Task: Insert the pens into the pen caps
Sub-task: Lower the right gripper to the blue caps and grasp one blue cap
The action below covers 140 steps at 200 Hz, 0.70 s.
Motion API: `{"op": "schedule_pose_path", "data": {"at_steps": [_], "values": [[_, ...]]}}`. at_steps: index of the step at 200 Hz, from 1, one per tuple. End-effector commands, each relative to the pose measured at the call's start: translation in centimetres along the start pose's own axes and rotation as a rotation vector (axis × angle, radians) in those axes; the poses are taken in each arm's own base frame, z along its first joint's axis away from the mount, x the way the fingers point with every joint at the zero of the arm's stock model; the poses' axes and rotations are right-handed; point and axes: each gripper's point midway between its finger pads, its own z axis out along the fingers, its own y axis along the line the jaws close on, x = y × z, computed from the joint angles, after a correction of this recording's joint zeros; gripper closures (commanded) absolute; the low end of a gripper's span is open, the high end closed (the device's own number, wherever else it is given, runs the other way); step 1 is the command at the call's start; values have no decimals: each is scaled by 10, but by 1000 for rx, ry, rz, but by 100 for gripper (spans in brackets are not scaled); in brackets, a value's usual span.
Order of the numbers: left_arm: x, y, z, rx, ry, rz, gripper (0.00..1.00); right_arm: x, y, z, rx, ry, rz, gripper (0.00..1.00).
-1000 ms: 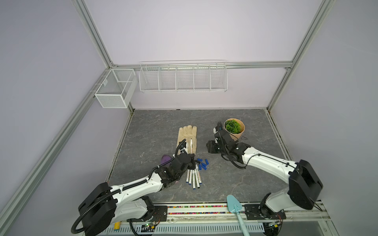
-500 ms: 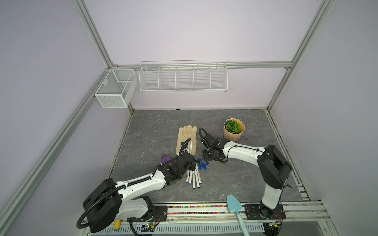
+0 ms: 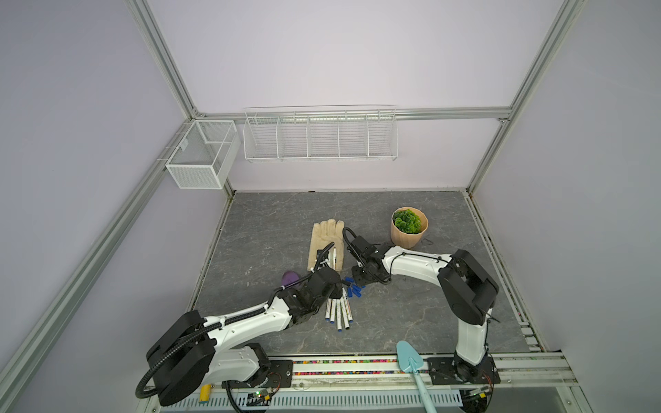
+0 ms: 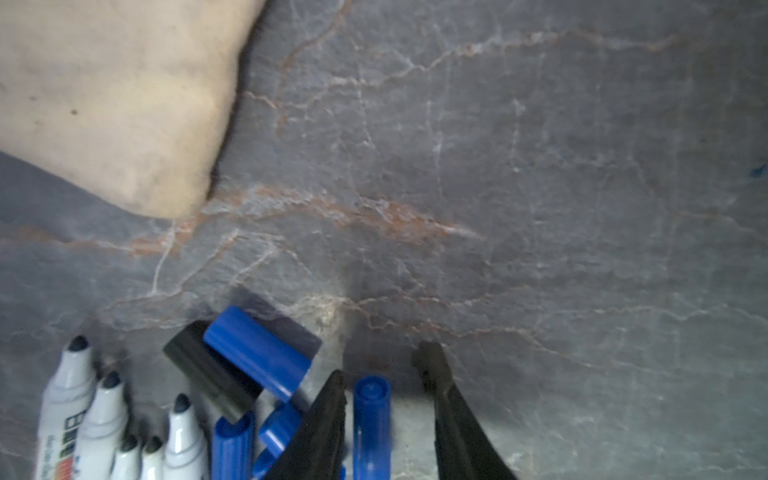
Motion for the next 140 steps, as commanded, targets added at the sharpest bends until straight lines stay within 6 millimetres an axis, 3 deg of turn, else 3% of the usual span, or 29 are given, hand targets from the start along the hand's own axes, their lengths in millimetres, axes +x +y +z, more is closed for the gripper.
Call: {"op": "schedule_pose_path", "data": {"at_steps": [1, 40, 87, 115, 140], "values": [[-9, -5, -2, 7, -17, -6, 100, 12, -1, 10, 43, 59, -45, 65], [-9, -4, -2, 7, -17, -6, 100, 18, -4, 16, 120, 95, -99, 70], [-9, -5, -2, 11, -17, -5, 100, 16, -6, 12, 131, 75, -94, 84], [-8, -8, -3, 33, -18, 2, 100, 0, -4, -8, 84, -36, -57, 88], [-7, -15, -3, 75, -8, 19, 100, -21, -9, -44, 16, -191, 13, 89]]}}
